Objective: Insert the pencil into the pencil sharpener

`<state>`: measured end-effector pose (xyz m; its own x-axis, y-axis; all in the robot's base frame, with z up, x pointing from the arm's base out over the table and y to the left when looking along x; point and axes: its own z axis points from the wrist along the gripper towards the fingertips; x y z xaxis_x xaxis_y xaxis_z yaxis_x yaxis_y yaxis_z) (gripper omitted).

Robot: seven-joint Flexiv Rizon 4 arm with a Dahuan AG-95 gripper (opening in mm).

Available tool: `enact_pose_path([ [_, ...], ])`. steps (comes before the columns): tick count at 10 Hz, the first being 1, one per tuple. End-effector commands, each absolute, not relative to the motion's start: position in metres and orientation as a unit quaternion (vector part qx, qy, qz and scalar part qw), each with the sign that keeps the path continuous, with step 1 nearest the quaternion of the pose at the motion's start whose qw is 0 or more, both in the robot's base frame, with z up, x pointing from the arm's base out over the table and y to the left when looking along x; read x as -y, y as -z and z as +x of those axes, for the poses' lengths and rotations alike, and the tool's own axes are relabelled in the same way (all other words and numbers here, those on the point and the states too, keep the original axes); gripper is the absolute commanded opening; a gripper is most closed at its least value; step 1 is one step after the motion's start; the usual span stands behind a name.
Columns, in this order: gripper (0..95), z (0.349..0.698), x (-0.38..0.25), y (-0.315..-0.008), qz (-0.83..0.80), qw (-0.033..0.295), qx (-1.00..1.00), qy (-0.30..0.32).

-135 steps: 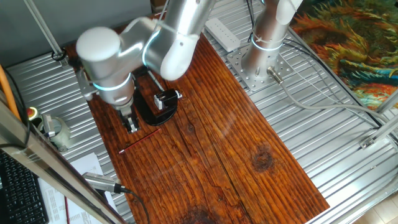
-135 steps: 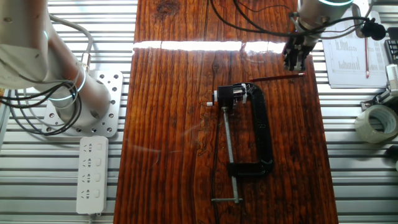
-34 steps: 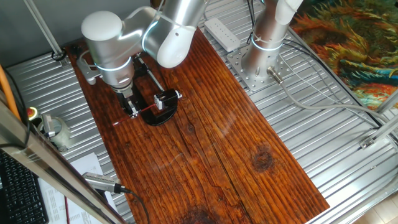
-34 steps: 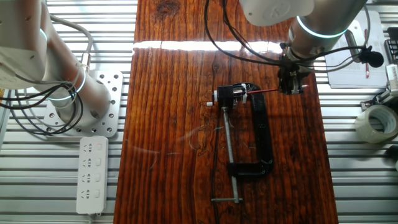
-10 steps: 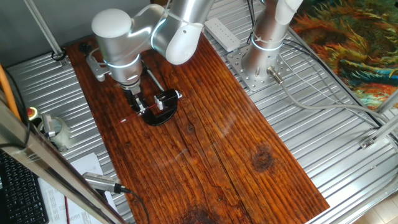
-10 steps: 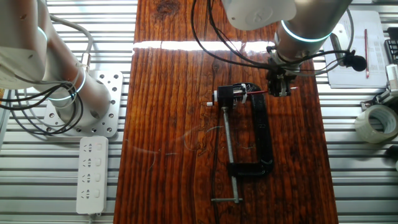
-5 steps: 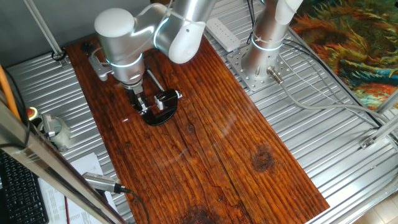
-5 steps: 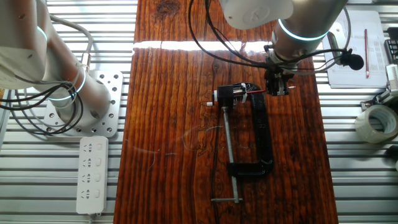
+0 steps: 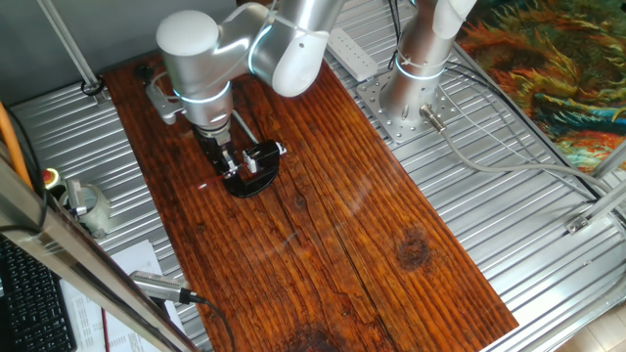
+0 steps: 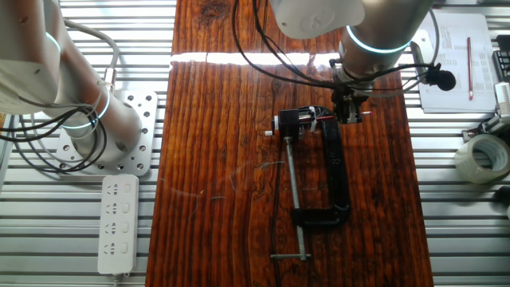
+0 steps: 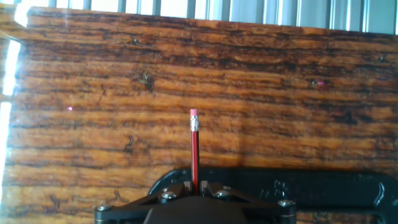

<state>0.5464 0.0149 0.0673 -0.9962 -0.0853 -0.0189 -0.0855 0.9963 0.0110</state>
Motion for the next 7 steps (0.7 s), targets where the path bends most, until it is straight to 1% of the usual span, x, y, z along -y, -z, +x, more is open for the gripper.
enact_pose_path([
  [1, 0.0, 0.543, -0.015, -0.066, -0.043, 0.009, -0.999, -0.007],
  [4, 0.0, 0.534, -0.014, -0.064, -0.043, 0.008, -0.999, -0.007],
  [7, 0.0, 0.532, -0.014, -0.063, -0.042, 0.008, -0.999, -0.007],
])
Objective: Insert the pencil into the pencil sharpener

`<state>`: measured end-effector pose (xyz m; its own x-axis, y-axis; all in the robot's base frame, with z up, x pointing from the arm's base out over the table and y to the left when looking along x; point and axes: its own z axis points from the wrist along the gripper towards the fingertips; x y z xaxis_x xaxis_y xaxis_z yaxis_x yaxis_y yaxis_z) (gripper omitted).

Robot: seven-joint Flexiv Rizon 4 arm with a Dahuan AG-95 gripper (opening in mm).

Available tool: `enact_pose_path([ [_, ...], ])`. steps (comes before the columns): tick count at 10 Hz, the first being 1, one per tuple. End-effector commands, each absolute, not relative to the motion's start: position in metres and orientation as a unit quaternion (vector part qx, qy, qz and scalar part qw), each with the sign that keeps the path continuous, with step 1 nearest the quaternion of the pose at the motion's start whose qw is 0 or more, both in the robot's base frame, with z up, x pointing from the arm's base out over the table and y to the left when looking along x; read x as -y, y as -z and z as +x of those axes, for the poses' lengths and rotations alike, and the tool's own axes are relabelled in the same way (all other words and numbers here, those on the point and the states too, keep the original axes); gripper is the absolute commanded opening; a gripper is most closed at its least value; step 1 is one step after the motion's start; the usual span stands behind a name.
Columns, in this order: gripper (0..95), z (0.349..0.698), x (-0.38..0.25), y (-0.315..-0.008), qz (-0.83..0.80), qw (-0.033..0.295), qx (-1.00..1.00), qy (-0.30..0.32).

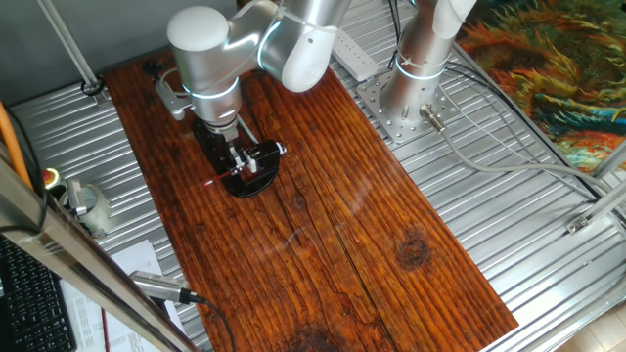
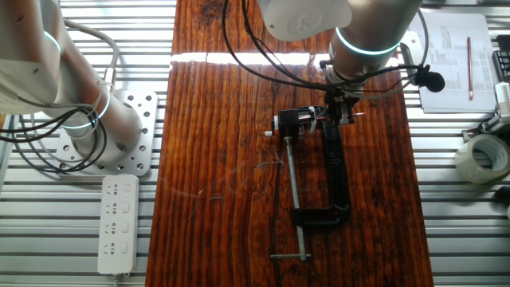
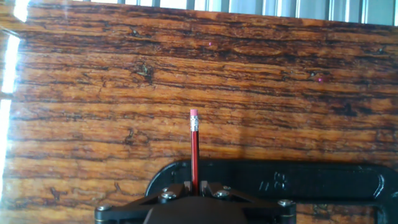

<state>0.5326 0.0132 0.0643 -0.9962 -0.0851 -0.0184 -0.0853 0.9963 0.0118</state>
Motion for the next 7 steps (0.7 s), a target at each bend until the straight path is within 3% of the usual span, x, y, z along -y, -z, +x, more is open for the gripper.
enact_pose_path([
  [1, 0.0, 0.5322, -0.0143, -0.0631, -0.041, 0.006, -0.999, -0.006],
  [7, 0.0, 0.5315, -0.0146, -0.0637, -0.04, 0.003, -0.999, -0.005],
])
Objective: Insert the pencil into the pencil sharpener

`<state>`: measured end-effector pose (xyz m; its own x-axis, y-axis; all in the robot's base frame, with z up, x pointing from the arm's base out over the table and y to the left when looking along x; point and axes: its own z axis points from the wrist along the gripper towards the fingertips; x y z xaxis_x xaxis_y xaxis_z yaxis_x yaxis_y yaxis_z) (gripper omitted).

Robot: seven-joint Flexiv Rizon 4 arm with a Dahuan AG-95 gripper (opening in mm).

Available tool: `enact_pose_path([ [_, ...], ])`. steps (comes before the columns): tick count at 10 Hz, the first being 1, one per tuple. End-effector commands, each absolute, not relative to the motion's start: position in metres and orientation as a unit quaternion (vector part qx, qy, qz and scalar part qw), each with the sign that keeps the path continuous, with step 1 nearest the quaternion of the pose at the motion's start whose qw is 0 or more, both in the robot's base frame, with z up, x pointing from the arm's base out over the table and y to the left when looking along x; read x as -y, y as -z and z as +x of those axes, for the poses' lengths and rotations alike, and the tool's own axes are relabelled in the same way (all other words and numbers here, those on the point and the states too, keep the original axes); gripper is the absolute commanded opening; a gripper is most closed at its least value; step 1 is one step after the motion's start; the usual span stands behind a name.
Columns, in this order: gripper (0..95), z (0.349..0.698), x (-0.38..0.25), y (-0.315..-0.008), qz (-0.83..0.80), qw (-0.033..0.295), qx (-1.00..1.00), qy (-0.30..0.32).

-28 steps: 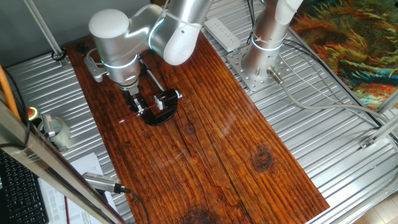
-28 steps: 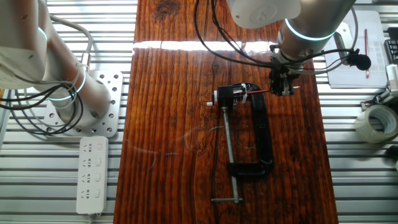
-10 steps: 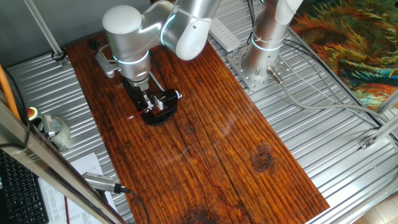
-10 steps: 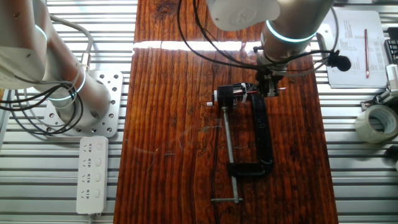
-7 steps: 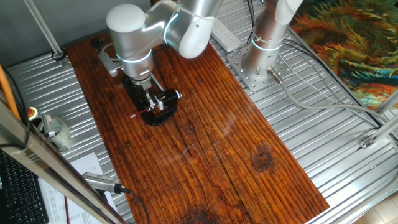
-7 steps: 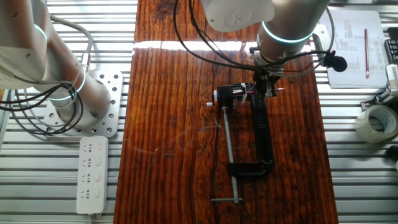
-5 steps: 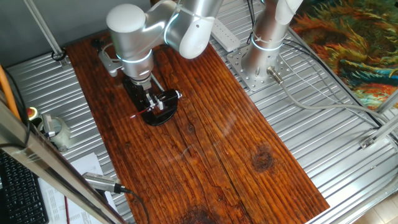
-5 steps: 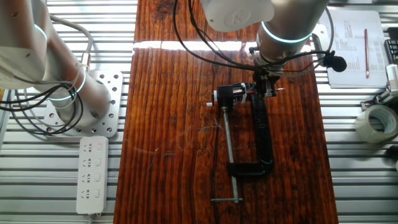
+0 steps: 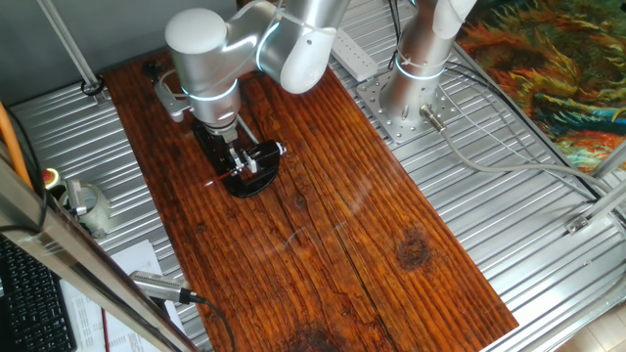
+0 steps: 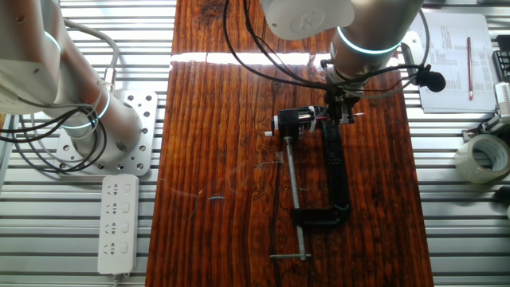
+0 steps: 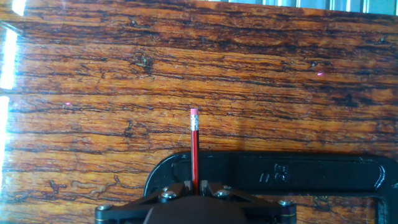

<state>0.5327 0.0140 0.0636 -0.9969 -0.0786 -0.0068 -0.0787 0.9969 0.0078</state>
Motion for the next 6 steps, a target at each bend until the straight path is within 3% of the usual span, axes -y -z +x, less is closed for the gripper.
enact_pose_path([
  [1, 0.0, 0.5314, -0.0146, -0.0638, -0.04, 0.004, -0.999, -0.005],
  [6, 0.0, 0.5313, -0.0147, -0.0641, -0.042, 0.006, -0.999, -0.005],
])
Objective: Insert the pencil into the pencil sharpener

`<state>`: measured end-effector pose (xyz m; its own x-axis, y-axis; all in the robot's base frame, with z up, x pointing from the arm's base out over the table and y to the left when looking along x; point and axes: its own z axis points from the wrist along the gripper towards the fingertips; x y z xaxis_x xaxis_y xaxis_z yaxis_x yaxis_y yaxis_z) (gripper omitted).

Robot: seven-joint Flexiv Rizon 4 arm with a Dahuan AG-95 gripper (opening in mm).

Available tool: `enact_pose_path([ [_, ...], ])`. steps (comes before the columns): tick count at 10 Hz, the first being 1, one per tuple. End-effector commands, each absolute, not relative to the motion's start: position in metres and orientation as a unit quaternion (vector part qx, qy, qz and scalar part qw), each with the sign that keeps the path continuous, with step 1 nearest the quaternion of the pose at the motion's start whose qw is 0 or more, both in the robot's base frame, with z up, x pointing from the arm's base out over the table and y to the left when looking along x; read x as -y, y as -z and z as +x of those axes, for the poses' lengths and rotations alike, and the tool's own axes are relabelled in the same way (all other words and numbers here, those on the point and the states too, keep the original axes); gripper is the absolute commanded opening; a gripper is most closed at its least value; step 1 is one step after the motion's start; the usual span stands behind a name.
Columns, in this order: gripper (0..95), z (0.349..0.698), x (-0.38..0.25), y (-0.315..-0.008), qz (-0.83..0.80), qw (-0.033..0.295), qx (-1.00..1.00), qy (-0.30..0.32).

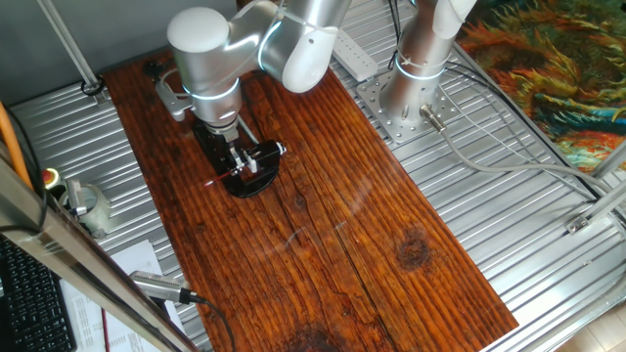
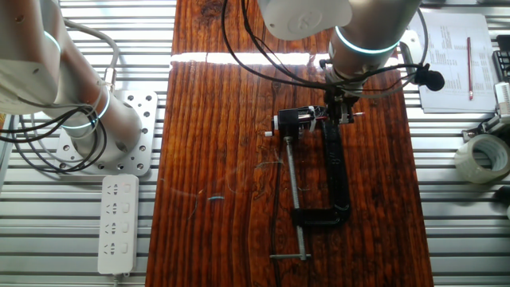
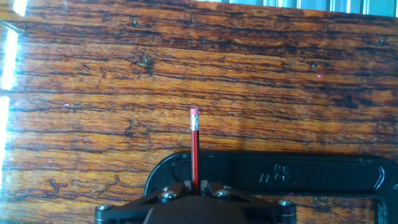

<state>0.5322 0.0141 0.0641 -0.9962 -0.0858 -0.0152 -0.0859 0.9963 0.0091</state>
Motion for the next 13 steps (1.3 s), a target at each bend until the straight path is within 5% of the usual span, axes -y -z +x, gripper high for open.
enact_pose_path([
  [1, 0.0, 0.531, -0.015, -0.064, -0.042, 0.006, -0.999, -0.005],
  [2, 19.0, 0.531, -0.015, -0.065, -0.042, 0.005, -0.999, -0.005],
  [3, 19.0, 0.531, -0.015, -0.065, -0.042, 0.005, -0.999, -0.007],
  [4, 38.0, 0.531, -0.015, -0.065, -0.042, 0.003, -0.999, -0.009],
  [12, 38.0, 0.56, -0.018, -0.085, -0.033, -0.028, -0.999, -0.013],
  [13, 19.0, 0.569, -0.019, -0.091, -0.032, -0.037, -0.999, -0.012],
])
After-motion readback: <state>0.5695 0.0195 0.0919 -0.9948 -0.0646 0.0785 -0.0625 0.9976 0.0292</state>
